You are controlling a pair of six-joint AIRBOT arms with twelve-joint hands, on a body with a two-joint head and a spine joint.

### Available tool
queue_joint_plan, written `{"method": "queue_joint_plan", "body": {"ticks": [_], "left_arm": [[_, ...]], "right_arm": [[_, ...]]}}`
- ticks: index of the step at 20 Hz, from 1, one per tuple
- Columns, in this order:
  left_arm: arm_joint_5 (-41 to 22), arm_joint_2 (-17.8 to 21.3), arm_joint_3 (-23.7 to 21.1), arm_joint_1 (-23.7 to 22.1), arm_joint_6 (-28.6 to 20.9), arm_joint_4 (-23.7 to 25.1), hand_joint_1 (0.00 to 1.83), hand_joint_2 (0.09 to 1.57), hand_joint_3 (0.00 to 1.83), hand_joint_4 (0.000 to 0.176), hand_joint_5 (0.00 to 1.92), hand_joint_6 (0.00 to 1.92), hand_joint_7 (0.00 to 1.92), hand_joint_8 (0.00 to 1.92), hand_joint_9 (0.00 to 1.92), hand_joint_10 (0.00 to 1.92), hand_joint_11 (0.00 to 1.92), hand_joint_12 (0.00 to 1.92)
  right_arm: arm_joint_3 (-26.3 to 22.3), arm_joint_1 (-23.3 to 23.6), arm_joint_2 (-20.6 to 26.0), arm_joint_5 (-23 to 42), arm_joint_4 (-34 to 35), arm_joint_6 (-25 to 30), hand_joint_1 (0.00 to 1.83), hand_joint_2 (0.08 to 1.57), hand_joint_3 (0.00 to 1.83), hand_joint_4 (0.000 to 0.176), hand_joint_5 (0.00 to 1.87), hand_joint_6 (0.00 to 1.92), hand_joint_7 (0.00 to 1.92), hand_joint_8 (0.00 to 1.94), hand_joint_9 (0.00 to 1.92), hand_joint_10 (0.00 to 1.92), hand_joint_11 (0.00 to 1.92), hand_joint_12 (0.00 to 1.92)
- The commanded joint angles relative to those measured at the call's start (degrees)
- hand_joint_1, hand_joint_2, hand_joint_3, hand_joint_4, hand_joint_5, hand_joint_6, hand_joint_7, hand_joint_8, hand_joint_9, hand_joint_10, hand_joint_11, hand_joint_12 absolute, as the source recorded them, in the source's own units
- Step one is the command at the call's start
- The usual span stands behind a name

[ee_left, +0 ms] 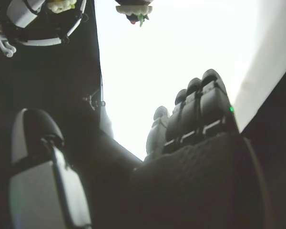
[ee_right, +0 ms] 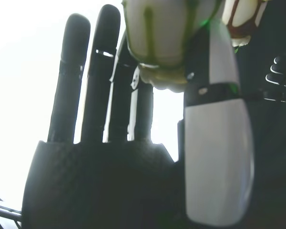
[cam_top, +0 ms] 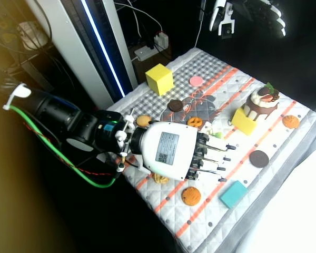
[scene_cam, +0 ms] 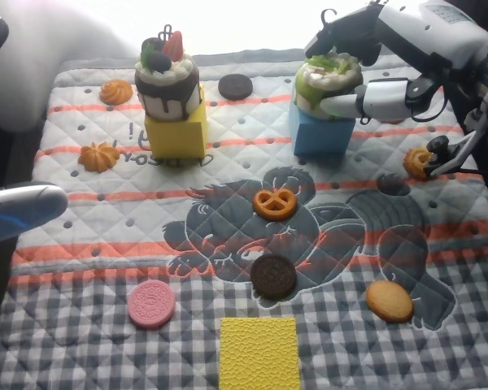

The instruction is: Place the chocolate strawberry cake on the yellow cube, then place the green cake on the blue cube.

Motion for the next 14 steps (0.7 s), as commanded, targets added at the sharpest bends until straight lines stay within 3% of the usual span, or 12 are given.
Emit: {"method": "queue_joint_plan", "body": {"ticks": [1,2,3,4,5,6,7,8,9,12,13,14], "left_arm": [[-7.2,0.0,0.1,-0.4,-0.5,0.4,0.81,0.79,0.01,0.170,0.00,0.00,0.00,0.00,0.00,0.00,0.00,0.00],[-7.3,0.0,0.1,-0.3,-0.5,0.3,0.81,0.81,0.01,0.175,0.00,0.00,0.00,0.00,0.00,0.00,0.00,0.00],[-7.3,0.0,0.0,-0.2,-0.5,0.3,0.82,0.80,0.01,0.176,0.00,0.00,0.00,0.00,0.00,0.00,0.00,0.00],[-7.4,0.0,0.0,-0.2,-0.5,0.3,0.81,0.80,0.01,0.168,0.00,0.00,0.00,0.00,0.00,0.00,0.00,0.00],[-7.5,0.0,0.0,-0.1,-0.5,0.3,0.81,0.80,0.01,0.165,0.00,0.00,0.00,0.00,0.00,0.00,0.00,0.00],[-7.6,0.1,-0.1,0.0,-0.5,0.2,0.82,0.80,0.01,0.145,0.00,0.00,0.00,0.00,0.00,0.00,0.00,0.00],[-7.6,0.0,-0.1,0.0,-0.6,0.2,0.83,0.80,0.01,0.135,0.00,0.00,0.00,0.00,0.00,0.00,0.00,0.00],[-7.7,0.0,-0.1,0.0,-0.6,0.2,0.83,0.79,0.00,0.137,0.00,0.00,0.00,0.00,0.00,0.00,0.00,0.00],[-7.7,0.0,-0.1,0.1,-0.6,0.2,0.84,0.79,0.00,0.140,0.00,0.00,0.00,0.00,0.00,0.00,0.00,0.00],[-7.7,0.0,-0.1,0.1,-0.6,0.1,0.83,0.79,0.00,0.124,0.00,0.00,0.00,0.00,0.00,0.00,0.00,0.00],[-7.7,-0.1,-0.1,0.1,-0.6,0.1,0.83,0.79,0.00,0.130,0.00,0.00,0.00,0.00,0.00,0.00,0.00,0.00],[-7.7,-0.1,-0.1,0.2,-0.6,0.0,0.85,0.79,0.00,0.148,0.00,0.00,0.00,0.00,0.00,0.00,0.00,0.00]], "right_arm": [[-0.1,-0.1,0.2,4.3,-0.3,-0.3,1.20,1.16,0.00,0.000,0.85,1.05,0.93,1.21,0.90,0.45,0.66,1.35],[-0.1,-0.1,0.2,4.3,-0.3,-0.3,1.13,1.08,0.00,0.000,0.80,0.44,0.81,0.63,0.86,0.45,0.59,1.31],[-0.2,-0.2,0.3,4.3,-0.3,-0.3,1.10,1.05,0.00,0.000,0.81,0.14,0.81,0.30,0.80,0.39,0.49,1.27],[-0.2,-0.3,0.4,4.3,-0.3,-0.3,1.08,1.03,0.00,0.000,0.75,0.03,0.74,0.10,0.74,0.25,0.39,1.17],[-0.3,-0.3,0.4,4.3,-0.3,-0.3,1.07,1.01,0.00,0.015,0.71,0.01,0.70,0.03,0.72,0.17,0.36,1.08],[-0.3,-0.4,0.4,4.3,-0.2,-0.3,1.11,0.98,0.00,0.038,0.67,0.00,0.68,0.01,0.70,0.09,0.30,1.05],[-0.3,-0.5,0.5,4.4,-0.1,-0.3,1.10,0.98,0.00,0.072,0.63,0.00,0.65,0.00,0.68,0.05,0.24,1.09],[-0.4,-0.6,0.5,4.4,-0.1,-0.3,1.10,0.98,0.00,0.087,0.60,0.00,0.63,0.00,0.66,0.04,0.21,1.10],[-0.4,-0.7,0.5,4.4,0.0,-0.3,1.08,0.97,0.00,0.087,0.59,0.00,0.61,0.00,0.65,0.03,0.20,1.10],[-0.6,-1.0,0.7,4.6,0.1,-0.3,1.02,0.99,0.00,0.072,0.55,0.00,0.61,0.00,0.64,0.02,0.19,1.08],[-0.7,-1.0,0.8,4.7,0.1,-0.3,1.02,1.00,0.01,0.077,0.53,0.00,0.57,0.00,0.62,0.01,0.17,1.07],[-0.9,-1.1,1.0,5.1,0.1,-0.3,0.98,1.01,0.00,0.114,0.41,0.00,0.44,0.00,0.49,0.00,0.05,1.06]]}}
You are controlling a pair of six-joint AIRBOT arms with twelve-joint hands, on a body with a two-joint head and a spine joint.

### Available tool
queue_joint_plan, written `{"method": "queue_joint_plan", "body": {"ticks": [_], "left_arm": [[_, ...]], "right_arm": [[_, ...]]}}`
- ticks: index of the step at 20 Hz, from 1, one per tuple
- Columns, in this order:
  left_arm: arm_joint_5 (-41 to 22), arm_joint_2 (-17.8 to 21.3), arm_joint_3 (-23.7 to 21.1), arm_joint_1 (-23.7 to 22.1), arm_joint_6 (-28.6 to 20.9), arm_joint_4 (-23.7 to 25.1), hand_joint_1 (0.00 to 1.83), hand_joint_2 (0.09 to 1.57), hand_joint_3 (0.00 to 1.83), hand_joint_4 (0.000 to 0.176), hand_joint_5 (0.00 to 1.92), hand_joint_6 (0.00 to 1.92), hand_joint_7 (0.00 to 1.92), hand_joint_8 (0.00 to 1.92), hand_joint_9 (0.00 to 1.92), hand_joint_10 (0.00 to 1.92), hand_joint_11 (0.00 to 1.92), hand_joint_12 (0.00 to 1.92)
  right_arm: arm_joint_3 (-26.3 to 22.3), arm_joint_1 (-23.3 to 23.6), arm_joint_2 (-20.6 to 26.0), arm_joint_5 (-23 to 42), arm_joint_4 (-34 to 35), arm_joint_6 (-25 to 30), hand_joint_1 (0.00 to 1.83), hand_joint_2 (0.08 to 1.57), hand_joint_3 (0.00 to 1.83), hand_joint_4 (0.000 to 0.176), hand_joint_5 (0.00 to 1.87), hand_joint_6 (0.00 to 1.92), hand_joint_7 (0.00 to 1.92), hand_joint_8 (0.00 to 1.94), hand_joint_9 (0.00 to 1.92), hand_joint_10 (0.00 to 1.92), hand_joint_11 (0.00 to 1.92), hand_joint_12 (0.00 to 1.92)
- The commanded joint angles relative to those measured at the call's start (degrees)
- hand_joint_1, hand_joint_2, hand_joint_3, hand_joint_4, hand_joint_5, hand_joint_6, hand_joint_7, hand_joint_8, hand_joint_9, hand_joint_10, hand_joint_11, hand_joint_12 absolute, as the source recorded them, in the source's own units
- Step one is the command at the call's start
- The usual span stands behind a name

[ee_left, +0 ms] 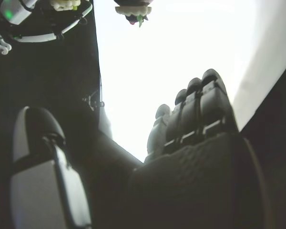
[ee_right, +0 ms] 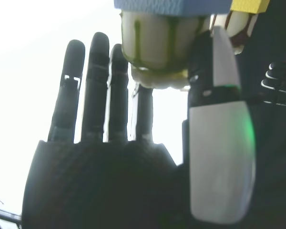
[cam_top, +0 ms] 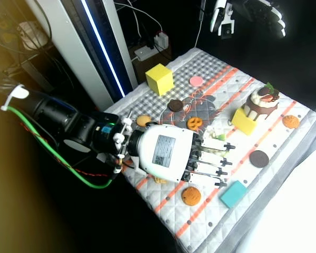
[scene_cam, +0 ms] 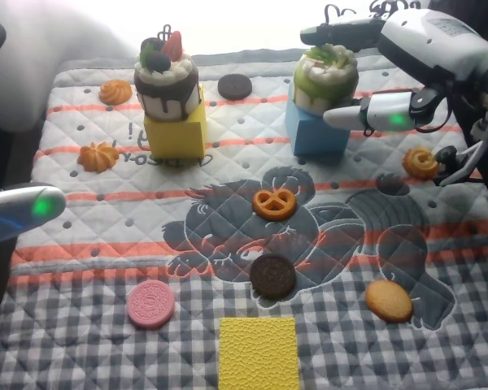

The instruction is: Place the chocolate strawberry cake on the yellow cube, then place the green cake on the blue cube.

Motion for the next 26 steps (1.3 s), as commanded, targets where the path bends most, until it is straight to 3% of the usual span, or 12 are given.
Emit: {"method": "queue_joint_plan", "body": {"ticks": [1,4,7,8,11,12,13,14,16,20,22,26], "left_arm": [[-7.4,0.0,0.0,-0.1,-0.5,0.3,0.85,0.79,0.00,0.148,0.00,0.00,0.00,0.00,0.00,0.00,0.00,0.00],[-7.4,0.0,0.0,0.0,-0.5,0.2,0.85,0.79,0.00,0.168,0.00,0.00,0.00,0.00,0.00,0.00,0.00,0.00],[-7.5,-0.1,0.0,0.0,-0.5,0.1,0.84,0.79,0.00,0.153,0.00,0.00,0.00,0.00,0.00,0.00,0.00,0.00],[-7.5,-0.2,0.0,0.0,-0.5,0.0,0.84,0.79,0.00,0.171,0.00,0.00,0.00,0.00,0.00,0.00,0.00,0.00],[-7.7,-0.3,0.0,0.5,-0.6,-0.3,0.85,0.81,0.01,0.144,0.00,0.00,0.00,0.00,0.00,0.00,0.00,0.00],[-7.9,-0.3,0.0,0.7,-1.0,-0.3,0.84,0.80,0.01,0.152,0.00,0.00,0.00,0.00,0.00,0.00,0.00,0.00],[-8.2,-0.3,0.2,0.9,-2.0,-0.4,0.85,0.81,0.01,0.171,0.00,0.00,0.00,0.00,0.00,0.00,0.00,0.00],[-8.4,-0.4,0.5,1.1,-3.1,-0.4,0.84,0.81,0.01,0.175,0.00,0.00,0.00,0.00,0.00,0.00,0.00,0.00],[-8.1,-0.3,0.9,1.2,-3.9,-0.4,0.84,0.81,0.01,0.154,0.00,0.00,0.00,0.00,0.00,0.00,0.00,0.00],[-8.5,0.0,3.3,2.4,-12.1,0.3,0.77,0.81,0.01,0.125,0.00,0.00,0.00,0.00,0.00,0.00,0.00,0.00],[-10.5,-0.1,3.4,3.3,-14.1,0.6,0.78,0.79,0.00,0.170,0.00,0.00,0.00,0.00,0.00,0.00,0.00,0.00],[-14.7,0.0,3.1,4.0,-17.5,3.3,0.68,0.82,0.01,0.176,0.00,0.00,0.00,0.00,0.00,0.00,0.00,0.00]], "right_arm": [[-0.1,0.1,0.3,6.4,0.1,0.0,0.98,1.01,0.00,0.114,0.41,0.00,0.44,0.00,0.49,0.00,0.05,1.06],[-0.9,0.0,1.2,7.7,0.1,0.0,0.97,0.98,0.00,0.138,0.34,0.00,0.33,0.00,0.33,0.01,0.00,0.77],[-1.9,-0.4,2.0,9.9,0.1,-0.1,0.95,0.98,0.00,0.148,0.24,0.00,0.25,0.00,0.23,0.00,0.00,0.54],[-2.2,-0.6,2.2,10.6,0.1,-0.1,0.93,0.97,0.00,0.146,0.19,0.00,0.19,0.00,0.16,0.00,0.00,0.38],[-3.7,-1.3,3.5,13.8,0.1,-0.1,0.83,0.95,0.00,0.105,0.09,0.00,0.05,0.00,0.01,0.00,0.00,0.03],[-4.2,-1.6,3.9,14.9,0.1,-0.1,0.77,0.95,0.00,0.098,0.05,0.00,0.02,0.00,0.00,0.00,0.00,0.01],[-5.3,-2.3,4.8,17.0,0.1,-0.1,0.79,0.95,0.00,0.150,0.01,0.00,0.00,0.00,0.00,0.00,0.00,0.00],[-6.4,-3.2,5.8,19.0,0.1,-0.1,0.81,0.96,0.00,0.136,0.00,0.00,0.00,0.00,0.00,0.00,0.00,0.00],[-9.7,-6.3,8.8,24.2,0.1,-0.1,0.83,0.96,0.00,0.169,0.00,0.00,0.00,0.00,0.00,0.00,0.00,0.00],[-14.7,-12.9,13.7,31.3,0.4,-0.1,0.72,0.98,0.01,0.176,0.00,0.00,0.00,0.00,0.00,0.00,0.00,0.00],[-17.2,-16.4,16.0,34.8,0.7,0.1,0.60,1.00,0.02,0.176,0.00,0.00,0.00,0.00,0.00,0.00,0.00,0.00],[-21.8,-25.8,20.1,46.2,3.9,0.8,0.63,1.09,0.01,0.117,0.03,0.01,0.00,0.00,0.00,0.00,0.00,0.00]]}}
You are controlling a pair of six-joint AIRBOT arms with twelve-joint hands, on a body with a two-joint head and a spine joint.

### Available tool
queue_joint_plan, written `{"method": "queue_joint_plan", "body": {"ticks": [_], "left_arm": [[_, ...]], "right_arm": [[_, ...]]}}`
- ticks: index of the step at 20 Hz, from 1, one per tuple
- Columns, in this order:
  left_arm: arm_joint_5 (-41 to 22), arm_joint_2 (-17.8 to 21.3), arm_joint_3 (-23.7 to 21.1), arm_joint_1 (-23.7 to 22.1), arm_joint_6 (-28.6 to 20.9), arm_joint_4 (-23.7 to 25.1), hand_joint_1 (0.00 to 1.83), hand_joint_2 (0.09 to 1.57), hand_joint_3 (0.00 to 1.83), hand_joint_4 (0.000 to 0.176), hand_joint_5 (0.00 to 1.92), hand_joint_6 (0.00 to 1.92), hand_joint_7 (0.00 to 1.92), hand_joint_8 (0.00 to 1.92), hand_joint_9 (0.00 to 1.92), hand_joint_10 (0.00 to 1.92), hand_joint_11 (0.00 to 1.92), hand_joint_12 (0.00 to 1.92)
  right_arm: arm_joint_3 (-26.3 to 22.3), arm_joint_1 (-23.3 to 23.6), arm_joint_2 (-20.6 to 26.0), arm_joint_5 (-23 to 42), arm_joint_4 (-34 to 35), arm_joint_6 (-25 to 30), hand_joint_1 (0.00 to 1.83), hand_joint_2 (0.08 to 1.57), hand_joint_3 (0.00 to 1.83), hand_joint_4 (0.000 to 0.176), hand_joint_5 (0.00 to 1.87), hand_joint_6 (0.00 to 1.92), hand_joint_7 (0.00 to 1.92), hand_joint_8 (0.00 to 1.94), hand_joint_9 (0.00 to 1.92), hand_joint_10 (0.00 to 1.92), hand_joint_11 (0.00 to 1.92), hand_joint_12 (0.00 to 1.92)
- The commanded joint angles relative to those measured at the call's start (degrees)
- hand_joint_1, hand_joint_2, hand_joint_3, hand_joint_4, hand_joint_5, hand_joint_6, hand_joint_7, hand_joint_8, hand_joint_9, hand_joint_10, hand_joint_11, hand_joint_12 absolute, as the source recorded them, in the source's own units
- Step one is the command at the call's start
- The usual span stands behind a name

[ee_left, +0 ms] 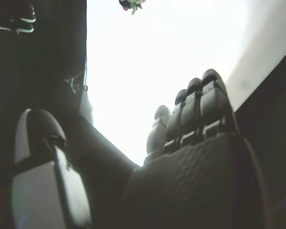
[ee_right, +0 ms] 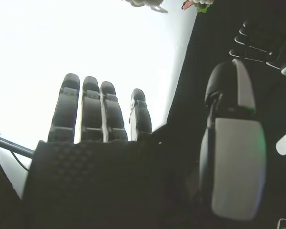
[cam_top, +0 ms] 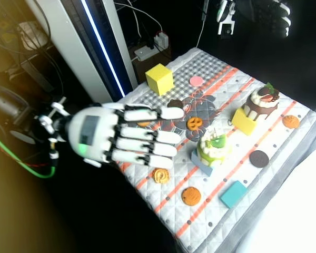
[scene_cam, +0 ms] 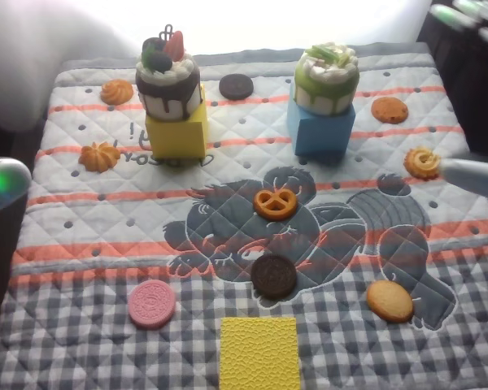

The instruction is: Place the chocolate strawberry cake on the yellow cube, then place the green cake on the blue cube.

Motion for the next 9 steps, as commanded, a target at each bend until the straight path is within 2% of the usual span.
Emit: {"method": "queue_joint_plan", "body": {"ticks": [1,2,3,4,5,6,7,8,9], "left_arm": [[-10.1,0.5,0.0,0.2,-1.3,0.4,0.61,0.83,0.01,0.176,0.00,0.00,0.00,0.00,0.00,0.00,0.00,0.00],[-11.4,0.5,-0.4,0.4,-1.3,0.8,0.59,0.86,0.02,0.176,0.00,0.00,0.00,0.00,0.00,0.00,0.00,0.00],[-12.4,0.5,-0.7,0.6,-1.3,1.3,0.51,0.86,0.02,0.176,0.00,0.00,0.00,0.00,0.00,0.00,0.04,0.02],[-13.6,0.6,-1.1,0.7,-1.4,2.2,0.45,0.90,0.03,0.176,0.00,0.00,0.00,0.00,0.00,0.00,0.01,0.01],[-13.6,0.8,-1.3,0.6,-1.3,3.1,0.37,1.00,0.03,0.176,0.00,0.00,0.00,0.00,0.00,0.00,0.00,0.00],[-13.6,0.9,-1.3,0.4,-1.3,3.7,0.33,1.04,0.01,0.098,0.00,0.00,0.02,0.00,0.00,0.00,0.02,0.01],[-13.6,1.2,-1.2,-0.2,-1.3,4.6,0.22,1.10,0.02,0.034,0.00,0.00,0.06,0.01,0.06,0.00,0.01,0.25],[-13.6,1.4,-1.0,-1.0,-1.7,4.8,0.18,1.14,0.02,0.000,0.00,0.00,0.07,0.01,0.07,0.00,0.00,0.24],[-13.6,1.5,-0.6,-2.5,-1.7,5.7,0.19,1.19,0.02,0.001,0.00,0.00,0.11,0.01,0.08,0.00,0.00,0.14]], "right_arm": [[-0.7,-1.4,1.2,13.8,2.9,0.5,0.60,1.06,0.00,0.147,0.03,0.01,0.00,0.00,0.00,0.00,0.00,0.00],[-1.6,-3.9,2.0,17.0,3.9,0.5,0.58,1.05,0.00,0.157,0.03,0.00,0.01,0.00,0.00,0.00,0.00,0.00],[-2.1,-5.5,2.4,19.5,4.4,0.5,0.57,1.04,0.00,0.143,0.05,0.00,0.07,0.01,0.06,0.01,0.02,0.01],[-2.8,-6.3,3.0,21.8,4.5,0.5,0.51,1.05,0.00,0.144,0.04,0.00,0.10,0.01,0.08,0.01,0.04,0.02],[-3.3,-6.2,3.8,21.8,4.2,0.5,0.58,1.00,0.00,0.163,0.11,0.01,0.17,0.01,0.12,0.01,0.08,0.03],[-3.3,-5.5,4.0,21.8,3.6,0.5,0.65,1.02,0.01,0.116,0.09,0.00,0.18,0.01,0.13,0.01,0.08,0.03],[-2.9,-3.6,4.0,21.8,2.2,0.1,0.74,1.04,0.01,0.116,0.09,0.00,0.15,0.00,0.09,0.00,0.04,0.01],[-2.7,-1.9,4.2,21.8,0.5,0.0,0.77,1.10,0.01,0.162,0.07,0.00,0.03,0.00,0.02,0.00,0.01,0.00],[-2.6,0.2,4.3,21.9,-1.2,-0.2,0.78,1.08,0.00,0.166,0.02,0.00,0.01,0.00,0.00,0.00,0.00,0.00]]}}
